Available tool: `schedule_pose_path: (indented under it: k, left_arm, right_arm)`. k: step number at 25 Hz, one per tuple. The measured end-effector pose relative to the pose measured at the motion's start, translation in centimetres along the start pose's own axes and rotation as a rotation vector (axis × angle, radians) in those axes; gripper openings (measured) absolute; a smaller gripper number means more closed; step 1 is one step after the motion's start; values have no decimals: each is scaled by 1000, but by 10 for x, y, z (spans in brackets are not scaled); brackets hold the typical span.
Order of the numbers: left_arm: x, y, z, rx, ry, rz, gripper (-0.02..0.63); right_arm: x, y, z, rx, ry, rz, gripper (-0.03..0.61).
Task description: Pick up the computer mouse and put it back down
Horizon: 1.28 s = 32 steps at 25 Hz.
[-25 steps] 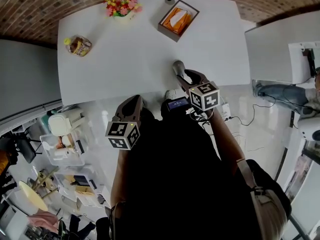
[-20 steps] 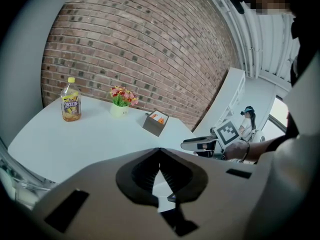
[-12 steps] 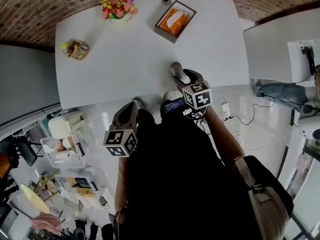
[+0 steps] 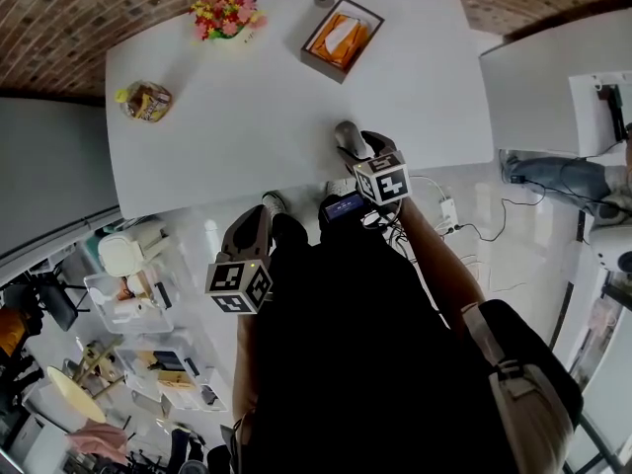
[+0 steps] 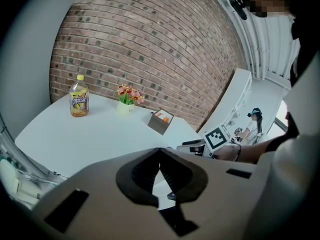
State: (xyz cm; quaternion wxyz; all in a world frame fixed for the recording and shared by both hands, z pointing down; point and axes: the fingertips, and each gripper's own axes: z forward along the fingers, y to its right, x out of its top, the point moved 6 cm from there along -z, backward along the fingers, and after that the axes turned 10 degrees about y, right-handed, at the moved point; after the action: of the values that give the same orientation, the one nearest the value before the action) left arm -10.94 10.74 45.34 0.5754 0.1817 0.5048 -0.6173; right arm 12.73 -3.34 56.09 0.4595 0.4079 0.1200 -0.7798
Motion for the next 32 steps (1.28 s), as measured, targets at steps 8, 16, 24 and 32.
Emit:
schedule_pose_path:
  k: [8,16,24,32]
  left_arm:
    - [-1,1,2,11,-15,9,9]
    - [-4,-1,-3,34,-27,-1,9]
    - [-7,-2,-10,50,-25,-10,9]
    - [-10,-6,-19,78,-22,-19,9]
  right_arm:
    - [-8,13,20,-12,-45,2,298]
    - [-24,17,36,-39,-100,-14,310]
    - [-36,20,47,-87,-159,-53,310]
    - [-41,21,57,-88,-193,-64,310]
